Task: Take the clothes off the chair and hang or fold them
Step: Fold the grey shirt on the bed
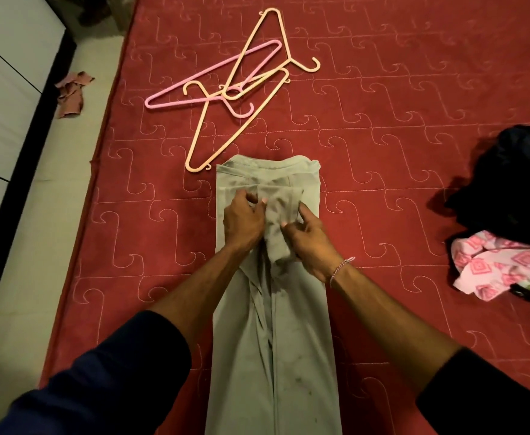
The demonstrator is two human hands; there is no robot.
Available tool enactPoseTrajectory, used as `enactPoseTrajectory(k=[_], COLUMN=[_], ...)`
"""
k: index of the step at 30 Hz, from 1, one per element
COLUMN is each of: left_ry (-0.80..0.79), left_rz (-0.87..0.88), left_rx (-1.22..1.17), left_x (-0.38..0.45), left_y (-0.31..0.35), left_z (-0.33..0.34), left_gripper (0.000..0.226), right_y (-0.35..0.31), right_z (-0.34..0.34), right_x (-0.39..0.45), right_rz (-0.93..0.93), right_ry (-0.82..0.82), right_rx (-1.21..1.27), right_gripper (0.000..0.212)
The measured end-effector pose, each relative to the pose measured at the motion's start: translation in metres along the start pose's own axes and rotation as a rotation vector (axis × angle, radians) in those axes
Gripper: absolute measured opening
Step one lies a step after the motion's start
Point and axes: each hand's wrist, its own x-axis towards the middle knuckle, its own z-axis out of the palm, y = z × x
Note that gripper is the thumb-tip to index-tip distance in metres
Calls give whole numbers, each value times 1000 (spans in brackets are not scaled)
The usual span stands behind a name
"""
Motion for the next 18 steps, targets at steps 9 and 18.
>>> enactPoseTrajectory(k=[9, 18], left_ry=[51, -291], left_rz=[576, 588], left_rx=[510, 812], left_x=[-45, -33], left_y=[-25, -50], left_z=[28, 20], left_gripper=[43, 66], right_y=[10, 8], right_z=[1, -6], right_x=[-2, -9], right_rz=[-151, -338], right_ry=[273, 239], right_rx=[-379, -738], right_gripper=[72, 48])
